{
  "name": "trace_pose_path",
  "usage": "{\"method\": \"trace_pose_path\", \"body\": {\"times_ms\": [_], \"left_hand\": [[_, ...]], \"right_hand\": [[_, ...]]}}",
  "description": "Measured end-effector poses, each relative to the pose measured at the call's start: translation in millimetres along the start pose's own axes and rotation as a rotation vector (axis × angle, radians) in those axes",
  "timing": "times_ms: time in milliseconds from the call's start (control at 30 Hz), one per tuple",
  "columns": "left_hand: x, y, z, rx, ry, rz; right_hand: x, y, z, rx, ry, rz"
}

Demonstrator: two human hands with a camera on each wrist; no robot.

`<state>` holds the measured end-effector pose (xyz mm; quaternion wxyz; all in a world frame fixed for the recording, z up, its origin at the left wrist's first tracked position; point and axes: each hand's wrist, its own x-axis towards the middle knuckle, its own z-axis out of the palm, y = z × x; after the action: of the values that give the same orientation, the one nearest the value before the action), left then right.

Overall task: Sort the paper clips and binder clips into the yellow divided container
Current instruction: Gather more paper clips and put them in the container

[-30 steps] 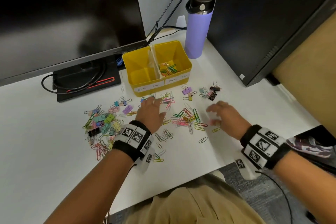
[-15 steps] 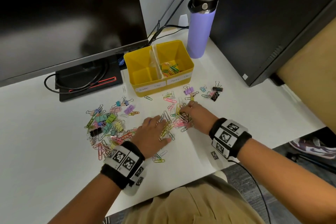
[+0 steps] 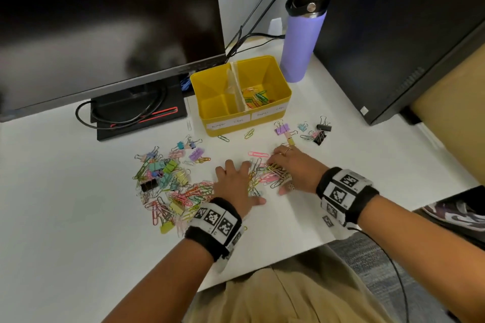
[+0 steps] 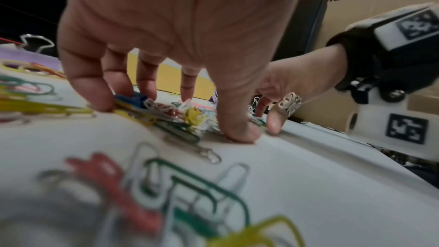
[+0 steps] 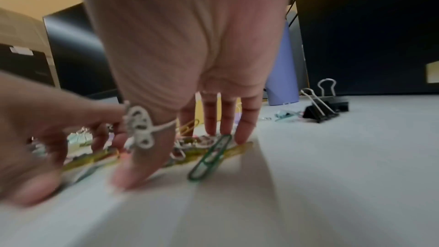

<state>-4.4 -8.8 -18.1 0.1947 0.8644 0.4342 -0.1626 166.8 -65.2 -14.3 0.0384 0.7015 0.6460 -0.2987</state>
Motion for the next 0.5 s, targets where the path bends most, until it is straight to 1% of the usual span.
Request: {"method": "trace_pose_path", "body": {"times_ms": [100, 200, 267, 400, 500], "left_hand": [[9, 8, -3, -0.011, 0.049, -0.009], [17, 13, -6, 0.181, 0.112, 0.053], [24, 16, -9, 0.250, 0.101, 0.090], [35, 18, -15, 0.142, 0.002, 0.051], [38, 14, -29, 0.008, -0.062, 0.003]], "right_hand": [[-6, -2, 9, 0.103, 0.145, 0.027], [-10, -4, 14, 0.195, 0.223, 0.045], [-12, -1, 18, 0.216, 0.253, 0.077], [-13, 12, 19, 0.342, 0.327, 0.104], [-15, 23, 13, 0.541, 0.344, 0.110]]}}
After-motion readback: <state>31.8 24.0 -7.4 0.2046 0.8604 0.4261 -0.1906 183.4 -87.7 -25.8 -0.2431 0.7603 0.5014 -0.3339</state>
